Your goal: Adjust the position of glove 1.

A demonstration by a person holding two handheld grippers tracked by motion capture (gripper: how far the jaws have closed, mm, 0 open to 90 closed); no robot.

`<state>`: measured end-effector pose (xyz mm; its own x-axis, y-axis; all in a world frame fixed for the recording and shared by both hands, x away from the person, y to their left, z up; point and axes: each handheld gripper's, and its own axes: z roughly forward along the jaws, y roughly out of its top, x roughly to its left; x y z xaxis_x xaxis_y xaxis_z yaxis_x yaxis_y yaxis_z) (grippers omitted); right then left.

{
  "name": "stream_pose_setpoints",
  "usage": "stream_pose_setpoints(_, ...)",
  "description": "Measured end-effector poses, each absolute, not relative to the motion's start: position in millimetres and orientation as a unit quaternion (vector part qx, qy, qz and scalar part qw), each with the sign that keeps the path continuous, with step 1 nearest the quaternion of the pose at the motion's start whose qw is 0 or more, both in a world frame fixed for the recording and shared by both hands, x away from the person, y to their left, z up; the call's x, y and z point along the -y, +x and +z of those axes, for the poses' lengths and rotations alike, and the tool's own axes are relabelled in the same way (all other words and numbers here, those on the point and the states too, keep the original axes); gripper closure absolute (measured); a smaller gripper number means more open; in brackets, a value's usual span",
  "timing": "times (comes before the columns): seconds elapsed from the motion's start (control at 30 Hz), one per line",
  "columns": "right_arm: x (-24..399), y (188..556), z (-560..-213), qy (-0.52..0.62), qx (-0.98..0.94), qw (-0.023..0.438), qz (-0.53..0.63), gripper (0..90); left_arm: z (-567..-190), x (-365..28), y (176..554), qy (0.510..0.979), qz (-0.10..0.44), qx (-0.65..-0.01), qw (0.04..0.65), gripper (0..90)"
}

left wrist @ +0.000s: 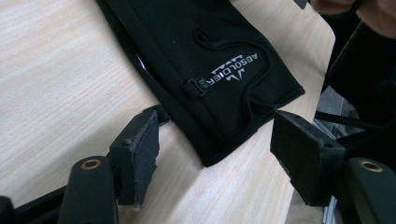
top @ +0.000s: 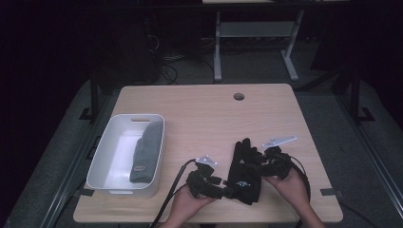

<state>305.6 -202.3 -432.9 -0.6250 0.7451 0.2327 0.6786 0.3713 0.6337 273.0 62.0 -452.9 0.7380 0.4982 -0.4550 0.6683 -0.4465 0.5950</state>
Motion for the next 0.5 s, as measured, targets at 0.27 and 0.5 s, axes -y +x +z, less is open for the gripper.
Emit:
stream_pose_setpoints(0.27,223,328,-441,0.475,-0.802,0.049,0.359,37.6,-459,-49,277,0.848,-0.112,-0.351,0.382,34.5)
stream_pose_setpoints(0.5,230,338,-453,0.494,-0.795,0.043,0.350,37.6,-461,-44,280,0.859,-0.095,-0.343,0.368,43.1)
